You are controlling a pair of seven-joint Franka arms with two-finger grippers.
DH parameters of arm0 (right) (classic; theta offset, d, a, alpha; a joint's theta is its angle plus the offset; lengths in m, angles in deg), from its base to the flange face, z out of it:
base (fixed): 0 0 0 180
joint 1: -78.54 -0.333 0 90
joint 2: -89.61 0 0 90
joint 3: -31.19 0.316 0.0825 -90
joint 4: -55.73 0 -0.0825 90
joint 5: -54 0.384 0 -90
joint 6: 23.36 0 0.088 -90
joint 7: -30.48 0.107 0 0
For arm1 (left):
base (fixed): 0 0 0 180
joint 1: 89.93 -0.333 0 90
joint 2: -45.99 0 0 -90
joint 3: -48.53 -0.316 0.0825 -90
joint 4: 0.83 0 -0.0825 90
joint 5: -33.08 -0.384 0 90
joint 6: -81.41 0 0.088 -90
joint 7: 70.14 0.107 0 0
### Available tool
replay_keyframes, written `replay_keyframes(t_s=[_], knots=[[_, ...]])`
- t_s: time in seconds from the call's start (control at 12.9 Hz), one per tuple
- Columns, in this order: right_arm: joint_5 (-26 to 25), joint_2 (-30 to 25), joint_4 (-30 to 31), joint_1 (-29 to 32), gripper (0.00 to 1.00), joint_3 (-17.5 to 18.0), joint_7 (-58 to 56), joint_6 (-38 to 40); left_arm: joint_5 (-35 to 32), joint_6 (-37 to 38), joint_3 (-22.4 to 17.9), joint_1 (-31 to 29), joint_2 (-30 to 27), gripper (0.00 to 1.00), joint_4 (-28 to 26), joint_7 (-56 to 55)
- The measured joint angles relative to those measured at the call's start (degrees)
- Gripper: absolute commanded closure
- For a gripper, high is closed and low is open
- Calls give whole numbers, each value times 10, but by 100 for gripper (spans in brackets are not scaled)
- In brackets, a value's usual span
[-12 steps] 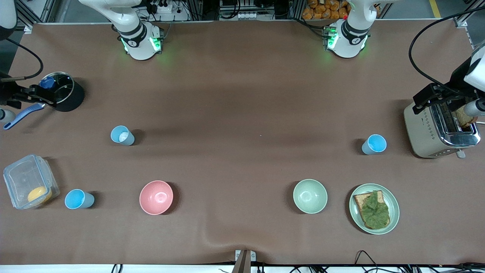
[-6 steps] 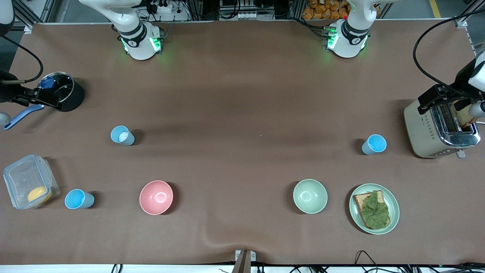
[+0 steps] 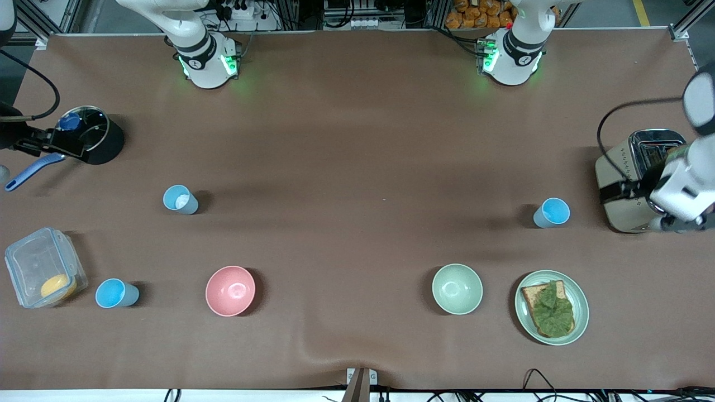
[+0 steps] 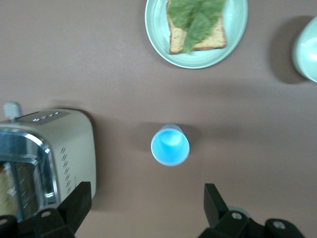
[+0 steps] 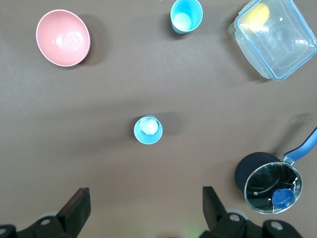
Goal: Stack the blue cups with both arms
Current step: 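Move the left gripper toward the blue cup beside the toaster, then grasp the blue cup with the left gripper while the right gripper grasps another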
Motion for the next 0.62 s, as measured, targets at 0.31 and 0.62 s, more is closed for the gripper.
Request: replay_keyframes(t_s=[0.31, 0.62], knots=[[0, 1, 0, 0, 0, 1, 0, 3, 1, -131, 2, -18, 12, 0, -109, 2], [0, 1, 0, 0, 0, 3, 0, 7, 1, -213, 3, -34, 11, 0, -200, 30]])
